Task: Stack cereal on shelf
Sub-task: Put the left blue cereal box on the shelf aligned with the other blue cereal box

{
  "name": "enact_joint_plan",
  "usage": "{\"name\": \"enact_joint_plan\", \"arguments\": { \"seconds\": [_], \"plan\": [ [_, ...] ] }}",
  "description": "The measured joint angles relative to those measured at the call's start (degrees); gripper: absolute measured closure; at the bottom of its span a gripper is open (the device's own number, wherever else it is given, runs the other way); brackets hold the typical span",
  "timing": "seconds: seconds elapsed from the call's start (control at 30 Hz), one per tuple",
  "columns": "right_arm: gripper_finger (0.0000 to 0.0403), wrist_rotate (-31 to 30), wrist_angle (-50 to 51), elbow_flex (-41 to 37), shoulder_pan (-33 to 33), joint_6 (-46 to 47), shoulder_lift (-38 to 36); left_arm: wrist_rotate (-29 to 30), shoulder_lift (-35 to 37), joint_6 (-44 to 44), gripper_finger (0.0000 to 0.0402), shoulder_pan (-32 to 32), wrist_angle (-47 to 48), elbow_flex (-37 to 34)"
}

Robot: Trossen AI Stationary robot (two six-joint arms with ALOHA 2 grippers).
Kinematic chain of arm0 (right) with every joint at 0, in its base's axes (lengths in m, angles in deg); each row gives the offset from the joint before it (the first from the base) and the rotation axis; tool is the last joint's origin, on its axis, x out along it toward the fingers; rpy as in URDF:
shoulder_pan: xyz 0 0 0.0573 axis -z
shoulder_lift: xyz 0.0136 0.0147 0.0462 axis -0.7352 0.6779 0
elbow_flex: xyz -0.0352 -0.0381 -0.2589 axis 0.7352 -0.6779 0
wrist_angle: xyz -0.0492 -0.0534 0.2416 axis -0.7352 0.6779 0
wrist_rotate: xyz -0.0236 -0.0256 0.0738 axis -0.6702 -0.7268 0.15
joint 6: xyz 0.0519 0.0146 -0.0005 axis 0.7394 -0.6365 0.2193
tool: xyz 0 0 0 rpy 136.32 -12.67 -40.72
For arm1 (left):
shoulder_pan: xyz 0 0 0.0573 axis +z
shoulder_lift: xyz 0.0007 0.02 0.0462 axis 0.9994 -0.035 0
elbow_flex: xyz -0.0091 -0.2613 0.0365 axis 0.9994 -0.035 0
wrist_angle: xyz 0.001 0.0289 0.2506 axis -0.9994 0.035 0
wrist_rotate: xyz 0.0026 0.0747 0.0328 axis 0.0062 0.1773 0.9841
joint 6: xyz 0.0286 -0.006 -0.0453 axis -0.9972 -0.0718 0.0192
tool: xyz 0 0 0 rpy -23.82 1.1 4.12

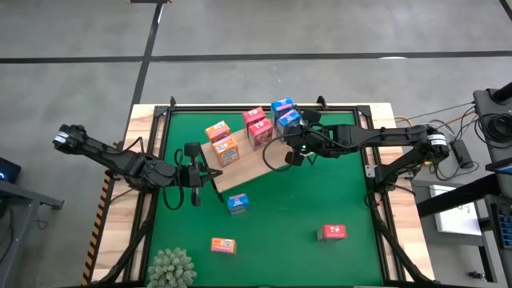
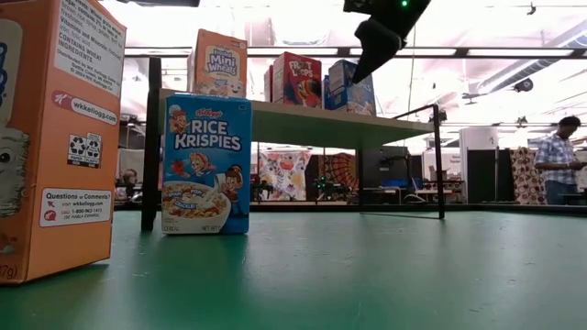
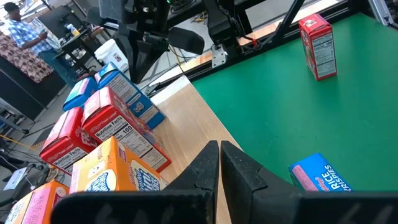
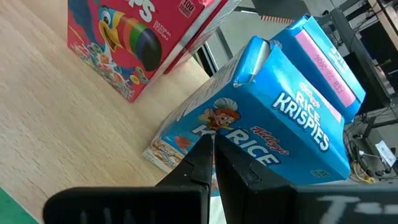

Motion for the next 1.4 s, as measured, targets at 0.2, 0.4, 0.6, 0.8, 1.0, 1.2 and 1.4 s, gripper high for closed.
{"name": "enact_joint_plan", "arguments": {
  "seconds": [0.2, 0.4, 0.6, 0.8, 1.0, 1.2, 1.4],
  "plan": [
    [0.0394, 3.85, 0.74, -0.45, 0.00, 2.77, 0.00, 0.00, 0.01, 0.00, 0.0402, 0.00, 0.00, 0.00],
    [0.0394, 6.17, 0.32, -3.85, 0.00, 3.48, 0.00, 0.00, 0.02, 0.00, 0.0402, 0.00, 0.00, 0.00],
    [0.0394, 4.50, -2.88, -7.04, 0.11, 2.94, 0.04, 0.00, 0.00, 0.00, 0.0402, -0.01, 0.00, 0.00],
    [0.0394, 3.91, -9.09, -9.85, 0.50, -0.28, 0.04, 0.00, 0.02, 0.00, 0.0402, -0.01, 0.00, 0.00],
    [0.0394, 2.88, -10.18, -10.45, 0.91, -1.15, 0.04, 0.00, 0.01, 0.00, 0.0402, -0.01, 0.00, 0.00],
    [0.0394, 2.88, -10.41, -10.45, 1.14, -0.78, 0.04, 0.01, 0.00, 0.00, 0.0402, 0.00, 0.00, 0.00],
    [0.0394, 2.87, -13.03, -11.38, 1.31, -1.05, 0.04, 0.01, 0.00, 0.00, 0.0402, -0.02, 0.00, 0.00]
  ]
}}
